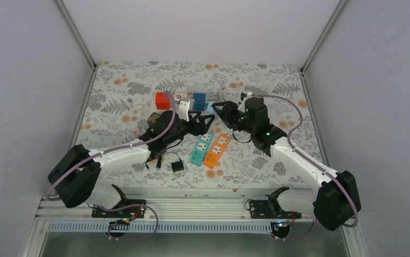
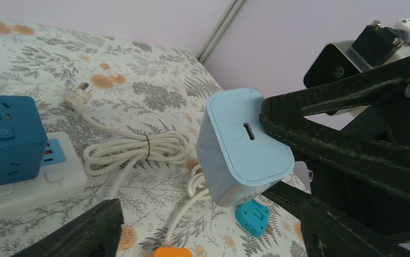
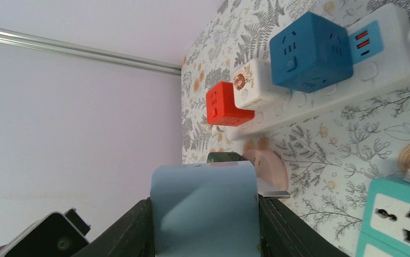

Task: Insert the plug

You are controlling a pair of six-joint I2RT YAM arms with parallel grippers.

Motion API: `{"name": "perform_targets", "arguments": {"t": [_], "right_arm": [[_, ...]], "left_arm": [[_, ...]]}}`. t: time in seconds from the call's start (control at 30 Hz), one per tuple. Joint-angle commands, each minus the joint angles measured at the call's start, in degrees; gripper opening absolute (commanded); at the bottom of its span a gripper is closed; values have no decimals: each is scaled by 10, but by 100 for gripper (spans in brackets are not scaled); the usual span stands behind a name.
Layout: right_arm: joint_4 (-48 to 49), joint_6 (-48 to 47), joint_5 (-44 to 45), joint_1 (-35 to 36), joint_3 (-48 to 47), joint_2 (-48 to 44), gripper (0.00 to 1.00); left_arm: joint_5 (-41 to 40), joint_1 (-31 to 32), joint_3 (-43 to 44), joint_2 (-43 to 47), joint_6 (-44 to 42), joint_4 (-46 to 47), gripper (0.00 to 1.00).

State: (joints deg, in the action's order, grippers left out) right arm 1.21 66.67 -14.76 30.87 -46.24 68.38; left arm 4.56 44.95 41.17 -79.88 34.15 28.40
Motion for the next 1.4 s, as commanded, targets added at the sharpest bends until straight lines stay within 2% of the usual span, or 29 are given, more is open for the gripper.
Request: {"name": "perform_targets", "arguments": {"t": [0.0, 0.2, 0.43, 0.6, 0.73, 0.83, 0.9, 1.0, 1.07, 1.2, 1.3, 1.37], "right_arm": [[27, 17, -16, 9, -22, 7, 41], [26, 14, -19, 16, -30, 9, 41], [26, 15, -31, 20, -31, 21, 41], [23, 11, -30, 24, -30, 22, 42], [12, 3, -21, 36, -33, 26, 44], [-6, -9, -8, 37, -39, 28, 47], [-18, -23, 11, 36, -40, 24, 55], [-41, -93, 38, 36, -55, 17, 76], [-63, -151, 55, 36, -69, 13, 85], [-96, -272, 60, 30, -84, 4, 90], [-109, -377, 41, 28, -89, -1, 90], [-114, -437, 57, 28, -77, -14, 87]], "left_arm": [[-10, 11, 22, -23, -13, 46, 80], [-33, 15, 23, -35, -8, 71, 73], [-34, 16, 38, -53, -5, 91, 72], [-47, 16, 30, -52, -5, 106, 61], [-55, 16, 25, -52, -9, 113, 42], [-58, 16, 23, -48, -16, 107, 35], [-61, 16, 20, -41, -22, 98, 32], [-59, 12, 18, -24, -38, 68, 29], [-50, 8, 13, -12, -61, 44, 29], [-21, -3, -4, 12, -101, 18, 28], [12, -21, -6, 33, -110, -12, 28], [39, -39, 2, 46, -101, -42, 28]]}}
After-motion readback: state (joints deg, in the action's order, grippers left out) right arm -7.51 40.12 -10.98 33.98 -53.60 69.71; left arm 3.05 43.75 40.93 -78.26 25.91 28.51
